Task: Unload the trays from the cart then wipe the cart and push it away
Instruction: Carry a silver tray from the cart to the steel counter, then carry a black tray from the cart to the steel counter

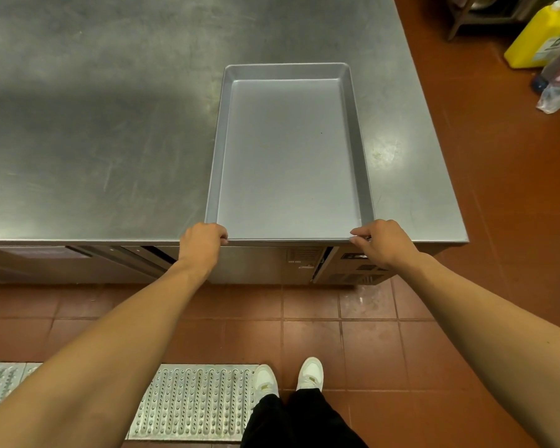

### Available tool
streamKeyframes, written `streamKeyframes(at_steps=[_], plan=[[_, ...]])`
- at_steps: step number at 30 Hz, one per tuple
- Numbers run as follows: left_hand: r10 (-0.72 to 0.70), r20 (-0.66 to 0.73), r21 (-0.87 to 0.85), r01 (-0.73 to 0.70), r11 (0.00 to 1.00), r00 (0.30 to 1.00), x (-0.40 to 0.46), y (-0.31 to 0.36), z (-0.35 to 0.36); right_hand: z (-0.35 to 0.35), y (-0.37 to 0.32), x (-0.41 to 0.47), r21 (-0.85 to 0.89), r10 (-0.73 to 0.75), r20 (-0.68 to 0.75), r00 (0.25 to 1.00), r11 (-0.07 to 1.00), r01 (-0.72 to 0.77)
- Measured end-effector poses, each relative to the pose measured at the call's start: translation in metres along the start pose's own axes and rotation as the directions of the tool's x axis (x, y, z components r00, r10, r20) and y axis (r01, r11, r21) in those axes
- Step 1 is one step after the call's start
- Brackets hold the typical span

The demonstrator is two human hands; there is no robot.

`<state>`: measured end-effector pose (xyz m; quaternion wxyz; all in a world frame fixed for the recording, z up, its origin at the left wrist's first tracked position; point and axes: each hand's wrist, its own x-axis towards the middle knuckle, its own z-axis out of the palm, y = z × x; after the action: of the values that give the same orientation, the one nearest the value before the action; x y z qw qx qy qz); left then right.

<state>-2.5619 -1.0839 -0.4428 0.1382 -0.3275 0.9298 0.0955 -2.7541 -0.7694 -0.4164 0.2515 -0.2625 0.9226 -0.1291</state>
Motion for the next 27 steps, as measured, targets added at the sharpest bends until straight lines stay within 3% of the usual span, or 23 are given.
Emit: streamKeyframes(at_steps=[8, 15, 22, 27], plan=[[0.07, 0.006, 0.021, -0.07, 0.997, 0.998, -0.002, 0.002, -0.013, 0.001, -0.009, 0.0, 0.02, 0.032, -0.02, 0.999, 0.999, -0.032], [0.08, -0.027, -0.295, -0.085, 0.952, 0.996, -0.005, 0.003, -0.053, -0.031, -0.05, 0.002, 0.136, -0.007, -0.039, 0.999, 0.991, 0.012], [0.09, -0.22, -0.446, -0.182, 0.876, 0.971, -0.007, -0.003, -0.155, -0.105, -0.107, -0.007, 0.23, -0.054, -0.168, 0.984, 0.969, 0.092], [0.087, -0.388, -0.585, -0.318, 0.746, 0.918, -0.013, 0.002, -0.246, -0.178, -0.155, -0.025, 0.264, -0.12, -0.302, 0.946, 0.943, 0.204]])
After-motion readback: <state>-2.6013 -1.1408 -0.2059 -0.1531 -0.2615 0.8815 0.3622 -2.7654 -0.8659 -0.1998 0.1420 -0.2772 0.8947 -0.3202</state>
